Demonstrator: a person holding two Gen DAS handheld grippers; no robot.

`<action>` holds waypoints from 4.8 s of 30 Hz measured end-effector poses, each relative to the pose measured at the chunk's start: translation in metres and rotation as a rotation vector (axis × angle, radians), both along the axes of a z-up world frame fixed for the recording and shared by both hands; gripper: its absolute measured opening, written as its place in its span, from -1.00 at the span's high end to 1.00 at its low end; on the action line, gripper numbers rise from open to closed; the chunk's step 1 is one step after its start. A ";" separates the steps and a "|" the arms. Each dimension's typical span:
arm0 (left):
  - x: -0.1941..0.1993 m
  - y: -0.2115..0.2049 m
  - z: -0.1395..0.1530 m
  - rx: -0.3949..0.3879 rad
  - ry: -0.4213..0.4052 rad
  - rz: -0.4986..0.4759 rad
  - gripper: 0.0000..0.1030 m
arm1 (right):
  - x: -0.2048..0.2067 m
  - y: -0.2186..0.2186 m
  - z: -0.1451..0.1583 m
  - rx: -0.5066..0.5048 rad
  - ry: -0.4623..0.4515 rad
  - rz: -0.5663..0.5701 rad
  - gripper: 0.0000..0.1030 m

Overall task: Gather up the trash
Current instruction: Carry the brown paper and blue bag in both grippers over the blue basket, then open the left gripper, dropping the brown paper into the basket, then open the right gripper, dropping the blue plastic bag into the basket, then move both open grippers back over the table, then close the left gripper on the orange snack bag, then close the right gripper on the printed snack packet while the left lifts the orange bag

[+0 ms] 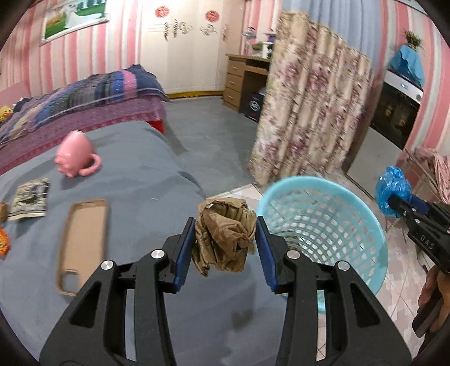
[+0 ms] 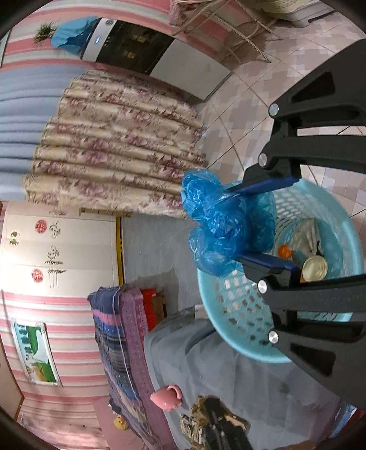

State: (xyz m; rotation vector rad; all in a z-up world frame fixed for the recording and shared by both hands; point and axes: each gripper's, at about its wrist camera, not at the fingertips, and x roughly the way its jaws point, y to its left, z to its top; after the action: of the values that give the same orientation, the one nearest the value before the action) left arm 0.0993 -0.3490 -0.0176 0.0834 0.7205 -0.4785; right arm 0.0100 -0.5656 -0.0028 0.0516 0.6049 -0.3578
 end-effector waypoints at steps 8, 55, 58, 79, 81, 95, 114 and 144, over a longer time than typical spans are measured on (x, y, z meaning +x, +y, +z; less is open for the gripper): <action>-0.002 -0.054 -0.006 0.032 -0.024 -0.089 0.20 | -0.005 -0.022 -0.015 0.032 0.011 -0.029 0.25; 0.021 0.102 0.030 -0.003 -0.050 0.181 -0.85 | 0.053 0.057 -0.029 0.046 0.018 0.005 -0.91; 0.022 0.124 0.031 -0.013 -0.053 0.207 -0.88 | 0.055 0.073 -0.022 0.039 -0.003 0.018 -0.91; 0.072 0.353 -0.010 0.042 0.005 0.494 -0.89 | 0.140 0.254 -0.014 0.013 0.012 0.293 -0.91; 0.076 0.374 -0.015 0.028 0.032 0.525 -0.89 | 0.149 0.272 -0.011 0.013 0.010 0.316 -0.91; 0.101 0.465 -0.038 0.026 0.124 0.619 -0.89 | 0.208 0.380 -0.031 0.042 0.071 0.434 -0.91; 0.128 0.458 -0.047 -0.007 0.149 0.533 1.00 | 0.220 0.408 -0.056 0.026 0.137 0.486 -0.91; 0.104 0.485 -0.002 0.041 0.043 0.592 1.00 | 0.233 0.463 -0.047 -0.076 0.159 0.681 0.76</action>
State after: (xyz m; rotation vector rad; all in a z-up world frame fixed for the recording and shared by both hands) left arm 0.2031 0.1363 -0.0197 -0.1019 0.7572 0.1011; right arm 0.2434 -0.1025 -0.0496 -0.2543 0.7259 0.2789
